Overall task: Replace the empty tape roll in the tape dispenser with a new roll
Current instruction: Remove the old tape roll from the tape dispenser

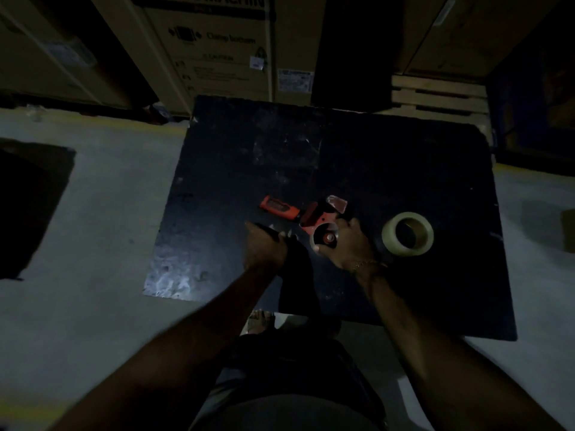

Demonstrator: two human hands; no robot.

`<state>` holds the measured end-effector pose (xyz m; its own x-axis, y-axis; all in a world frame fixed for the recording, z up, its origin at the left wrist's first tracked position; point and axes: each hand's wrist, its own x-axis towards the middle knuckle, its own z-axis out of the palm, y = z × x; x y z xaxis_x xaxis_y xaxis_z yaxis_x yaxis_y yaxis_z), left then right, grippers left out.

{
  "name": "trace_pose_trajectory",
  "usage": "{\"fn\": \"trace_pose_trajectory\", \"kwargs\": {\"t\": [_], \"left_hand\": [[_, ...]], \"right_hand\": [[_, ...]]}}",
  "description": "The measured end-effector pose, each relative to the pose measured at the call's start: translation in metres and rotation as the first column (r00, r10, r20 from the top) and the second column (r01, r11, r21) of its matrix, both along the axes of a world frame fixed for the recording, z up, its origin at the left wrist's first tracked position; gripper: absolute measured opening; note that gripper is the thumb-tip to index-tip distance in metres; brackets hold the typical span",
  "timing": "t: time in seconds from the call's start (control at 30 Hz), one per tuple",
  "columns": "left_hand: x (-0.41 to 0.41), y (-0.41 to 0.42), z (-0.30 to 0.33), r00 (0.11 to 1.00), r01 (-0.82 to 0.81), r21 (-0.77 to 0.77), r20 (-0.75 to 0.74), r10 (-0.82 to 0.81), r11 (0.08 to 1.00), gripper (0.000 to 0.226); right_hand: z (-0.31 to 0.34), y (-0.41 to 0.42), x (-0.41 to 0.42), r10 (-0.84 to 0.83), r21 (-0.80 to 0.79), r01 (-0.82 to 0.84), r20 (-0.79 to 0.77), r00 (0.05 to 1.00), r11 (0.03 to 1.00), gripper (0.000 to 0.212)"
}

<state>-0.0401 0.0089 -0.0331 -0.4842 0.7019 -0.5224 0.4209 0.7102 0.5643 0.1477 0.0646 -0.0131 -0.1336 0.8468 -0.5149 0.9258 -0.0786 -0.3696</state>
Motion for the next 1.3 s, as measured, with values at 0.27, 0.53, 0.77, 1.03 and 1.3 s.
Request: {"fn": "trace_pose_trajectory", "kwargs": {"t": [0.27,0.53,0.77,1.03,1.3], "left_hand": [[0.022,-0.007,-0.012,0.908,0.374,0.038,0.185,-0.375,0.927,0.044],[0.015,-0.009,-0.066,0.867,0.414,0.145,0.239,-0.438,0.899,0.069],[0.015,-0.007,-0.018,0.895,0.382,0.159,0.183,-0.408,0.91,0.05],[0.023,-0.005,-0.008,0.898,0.418,0.184,0.061,-0.435,0.89,0.058],[0.032,-0.001,-0.025,0.96,0.186,0.04,0.206,-0.19,0.982,0.047]], "right_hand": [[-0.004,-0.034,-0.009,-0.064,-0.028,0.061,-0.115,0.991,0.998,0.078],[-0.019,-0.043,0.004,-0.287,-0.135,0.259,-0.278,0.917,0.957,0.063],[-0.038,-0.056,0.002,-0.6,-0.282,0.531,-0.323,0.732,0.799,0.035],[-0.03,-0.055,-0.015,-0.774,-0.52,0.579,-0.336,0.537,0.628,0.033],[-0.038,-0.058,-0.019,-0.774,-0.451,0.631,-0.42,0.474,0.632,0.049]]}}
